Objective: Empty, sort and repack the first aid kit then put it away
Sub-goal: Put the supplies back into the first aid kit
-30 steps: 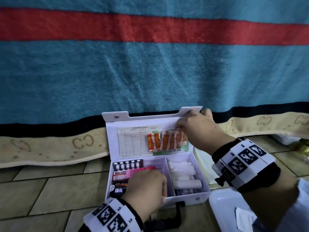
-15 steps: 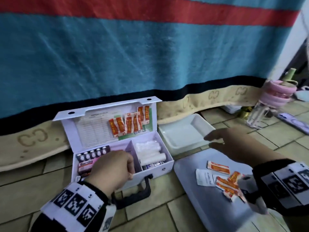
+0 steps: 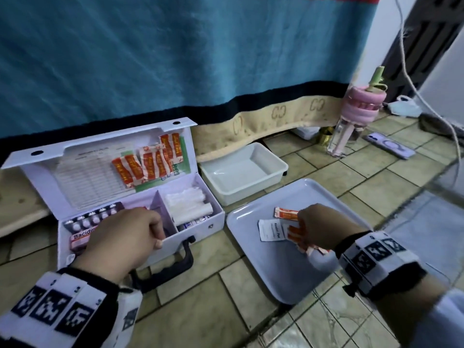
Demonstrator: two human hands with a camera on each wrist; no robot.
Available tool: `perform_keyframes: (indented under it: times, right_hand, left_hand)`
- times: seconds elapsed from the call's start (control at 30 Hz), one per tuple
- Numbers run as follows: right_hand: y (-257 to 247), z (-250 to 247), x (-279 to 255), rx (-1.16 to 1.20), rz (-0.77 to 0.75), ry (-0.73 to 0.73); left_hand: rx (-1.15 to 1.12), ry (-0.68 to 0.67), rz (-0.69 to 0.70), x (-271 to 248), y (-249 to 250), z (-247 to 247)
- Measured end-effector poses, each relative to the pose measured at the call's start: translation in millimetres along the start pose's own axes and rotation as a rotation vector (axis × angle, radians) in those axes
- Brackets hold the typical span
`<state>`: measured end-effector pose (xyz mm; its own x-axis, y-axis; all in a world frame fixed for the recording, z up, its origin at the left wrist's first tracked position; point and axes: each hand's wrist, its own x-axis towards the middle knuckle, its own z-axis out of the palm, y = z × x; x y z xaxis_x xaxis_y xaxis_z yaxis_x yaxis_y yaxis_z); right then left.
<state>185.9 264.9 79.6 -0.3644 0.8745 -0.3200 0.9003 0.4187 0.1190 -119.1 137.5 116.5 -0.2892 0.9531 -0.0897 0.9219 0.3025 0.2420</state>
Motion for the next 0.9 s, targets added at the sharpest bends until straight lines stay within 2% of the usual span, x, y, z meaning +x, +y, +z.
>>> perform_keyframes:
  times: [0.13,0.27,0.4,0.43,0.5,0.57,0.6,0.7,0.8,0.9]
  right_hand:
    - [-2.8,1.4,6.8,-0.012,0.035,0.007]
    - [1.5,-0.6,1.6,0.171,0.041,-0.025]
    - [10.6,-14.5,-2.9,0.135,0.044,-0.008]
    - [9.9,-18.8,-3.1,0.115,0.053,0.006]
    - [-0.7,-31.6,-0.2,0.114,0.041,0.155]
    - [-23.7,-48.8,4.8,0.253,-0.074,0.355]
    - [-37.5,-58.2,6.7,0.386,-0.165,0.391]
    - [-82.3,-87.4,16.8,0.803,-0.365,0.304]
    - [-123.9,-103.7,38.5,0.860,-0.481,0.162]
    - [-158.8,-118.3,61.3,0.971,-0.565,0.186]
  left_hand:
    - [0.014,0.025,0.003,-3.0,1.4,2.2]
    - [-0.008,0.032,-0.006,-2.6,1.0,3.3]
    - [-0.013,0.034,-0.003,-2.1,0.8,4.4]
    - [-0.013,0.034,-0.002,-2.3,1.4,5.1]
    - [-0.009,0.033,-0.002,-3.0,1.5,4.9]
    - [-0.002,0.037,-0.002,-3.7,1.9,4.9]
    - [0.000,0.036,-0.001,-4.1,2.9,4.8]
    - [0.005,0.027,0.000,-3.4,5.2,2.8]
    - [0.005,0.017,-0.012,-3.1,5.3,1.7]
    - [-0.006,0.017,-0.024,-3.8,6.1,0.9]
